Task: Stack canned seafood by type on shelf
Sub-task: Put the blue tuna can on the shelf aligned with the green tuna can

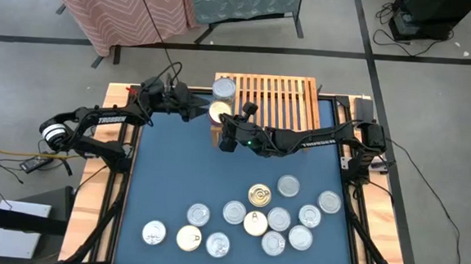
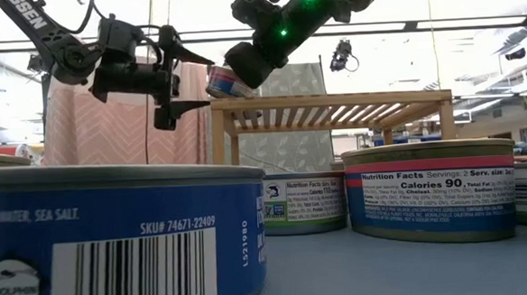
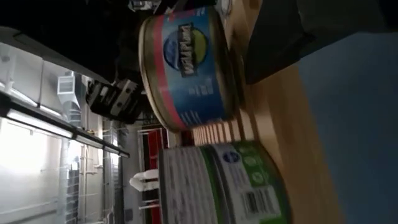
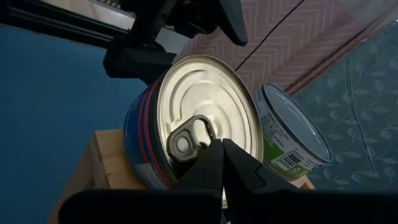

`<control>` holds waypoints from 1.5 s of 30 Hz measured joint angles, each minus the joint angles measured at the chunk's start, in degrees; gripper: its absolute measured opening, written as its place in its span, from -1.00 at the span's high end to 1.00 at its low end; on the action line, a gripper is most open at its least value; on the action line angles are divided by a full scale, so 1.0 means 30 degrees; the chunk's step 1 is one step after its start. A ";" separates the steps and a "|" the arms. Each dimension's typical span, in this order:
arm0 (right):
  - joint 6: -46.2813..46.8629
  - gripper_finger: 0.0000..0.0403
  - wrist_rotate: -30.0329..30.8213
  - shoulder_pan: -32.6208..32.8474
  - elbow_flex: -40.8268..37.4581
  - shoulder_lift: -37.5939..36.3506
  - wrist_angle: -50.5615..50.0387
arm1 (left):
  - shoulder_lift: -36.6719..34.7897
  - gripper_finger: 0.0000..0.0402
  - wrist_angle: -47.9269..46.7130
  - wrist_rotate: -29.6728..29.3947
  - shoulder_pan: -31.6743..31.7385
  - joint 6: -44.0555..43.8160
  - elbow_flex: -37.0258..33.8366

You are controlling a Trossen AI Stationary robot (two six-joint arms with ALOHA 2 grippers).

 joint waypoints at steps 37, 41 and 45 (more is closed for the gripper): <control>-0.1144 0.85 0.0256 0.0007 -0.0007 0.0036 0.0845 | -0.0015 -0.81 0.3407 0.0883 0.2068 -0.4019 0.0000; -0.1151 0.85 0.0270 0.0000 -0.0007 0.0036 0.0852 | -0.0015 -0.81 0.4016 0.1460 0.2097 -0.3784 0.0000; -0.1151 0.85 0.0284 0.0000 -0.0007 0.0036 0.0852 | -0.0015 -0.81 0.4911 0.2312 0.2133 -0.3589 0.0000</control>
